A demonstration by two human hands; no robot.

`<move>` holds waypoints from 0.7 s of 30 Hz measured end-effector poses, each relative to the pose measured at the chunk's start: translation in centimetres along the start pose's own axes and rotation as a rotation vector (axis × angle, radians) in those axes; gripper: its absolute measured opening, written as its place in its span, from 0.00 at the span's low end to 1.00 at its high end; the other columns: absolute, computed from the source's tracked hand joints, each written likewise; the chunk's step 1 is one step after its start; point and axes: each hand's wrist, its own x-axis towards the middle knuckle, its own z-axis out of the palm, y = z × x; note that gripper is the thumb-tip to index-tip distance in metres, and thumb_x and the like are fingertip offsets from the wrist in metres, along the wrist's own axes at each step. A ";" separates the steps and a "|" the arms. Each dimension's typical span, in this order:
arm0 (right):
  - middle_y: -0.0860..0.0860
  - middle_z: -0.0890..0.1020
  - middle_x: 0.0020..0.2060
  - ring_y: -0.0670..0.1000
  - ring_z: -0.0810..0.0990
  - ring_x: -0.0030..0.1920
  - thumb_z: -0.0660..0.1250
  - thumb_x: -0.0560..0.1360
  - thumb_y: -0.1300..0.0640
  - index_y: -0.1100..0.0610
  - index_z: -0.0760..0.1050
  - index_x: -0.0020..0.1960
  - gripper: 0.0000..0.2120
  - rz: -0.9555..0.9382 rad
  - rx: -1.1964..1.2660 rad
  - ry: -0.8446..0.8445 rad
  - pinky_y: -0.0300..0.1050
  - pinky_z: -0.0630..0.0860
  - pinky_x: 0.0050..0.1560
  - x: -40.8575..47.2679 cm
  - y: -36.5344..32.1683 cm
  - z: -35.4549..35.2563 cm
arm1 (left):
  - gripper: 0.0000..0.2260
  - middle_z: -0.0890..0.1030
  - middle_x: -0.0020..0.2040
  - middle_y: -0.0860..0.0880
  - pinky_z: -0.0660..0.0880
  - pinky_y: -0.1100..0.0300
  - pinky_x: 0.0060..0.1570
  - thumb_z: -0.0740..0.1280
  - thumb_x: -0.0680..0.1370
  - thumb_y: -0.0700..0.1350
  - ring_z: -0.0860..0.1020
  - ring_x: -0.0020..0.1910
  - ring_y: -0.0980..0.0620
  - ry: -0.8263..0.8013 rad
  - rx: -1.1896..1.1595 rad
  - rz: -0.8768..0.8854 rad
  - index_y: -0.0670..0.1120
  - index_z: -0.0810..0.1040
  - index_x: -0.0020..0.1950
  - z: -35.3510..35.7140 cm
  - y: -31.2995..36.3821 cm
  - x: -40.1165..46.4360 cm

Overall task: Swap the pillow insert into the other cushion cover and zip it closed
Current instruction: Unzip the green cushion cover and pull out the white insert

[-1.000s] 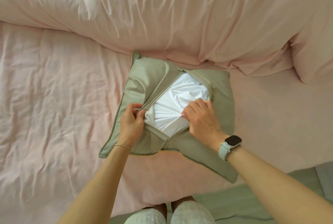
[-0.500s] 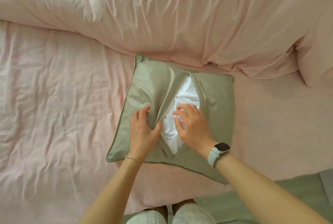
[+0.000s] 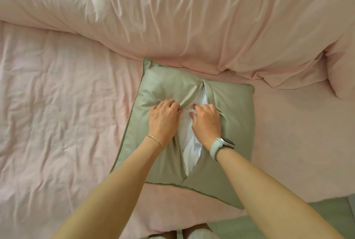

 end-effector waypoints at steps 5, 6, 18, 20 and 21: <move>0.53 0.78 0.35 0.57 0.72 0.40 0.55 0.74 0.61 0.60 0.74 0.39 0.11 -0.094 0.197 0.135 0.43 0.52 0.39 -0.2 0.3 0.1 | 0.11 0.80 0.47 0.40 0.63 0.53 0.41 0.56 0.80 0.45 0.76 0.48 0.38 -0.002 -0.284 -0.519 0.41 0.73 0.51 -1.0 -0.1 1.5; 0.53 0.77 0.34 0.54 0.70 0.39 0.54 0.74 0.61 0.59 0.73 0.38 0.11 -0.135 0.213 0.175 0.43 0.53 0.38 -0.7 0.8 0.0 | 0.10 0.79 0.44 0.41 0.63 0.54 0.41 0.57 0.79 0.44 0.75 0.46 0.40 -0.004 -0.428 -0.638 0.41 0.75 0.48 -0.9 -0.3 1.8; 0.52 0.81 0.45 0.53 0.72 0.47 0.58 0.75 0.53 0.59 0.77 0.43 0.13 -0.115 0.283 0.344 0.49 0.71 0.47 -3.6 0.8 -1.9 | 0.13 0.75 0.35 0.51 0.69 0.52 0.41 0.58 0.79 0.50 0.76 0.39 0.45 -0.085 -0.458 -0.273 0.51 0.63 0.63 -3.2 0.9 -1.0; 0.51 0.82 0.43 0.53 0.74 0.45 0.58 0.73 0.46 0.59 0.78 0.49 0.18 0.011 0.175 0.329 0.48 0.73 0.42 -2.7 -0.7 -1.6 | 0.18 0.78 0.41 0.49 0.70 0.52 0.42 0.59 0.78 0.55 0.78 0.44 0.44 -0.053 -0.409 -0.204 0.50 0.66 0.65 -3.1 0.6 -0.1; 0.51 0.82 0.43 0.54 0.76 0.45 0.60 0.72 0.42 0.58 0.78 0.51 0.21 0.057 0.088 0.294 0.47 0.73 0.41 -2.3 -1.3 -1.2 | 0.18 0.79 0.44 0.47 0.71 0.52 0.43 0.60 0.78 0.55 0.78 0.47 0.43 -0.040 -0.403 -0.186 0.48 0.68 0.65 -3.0 0.3 0.5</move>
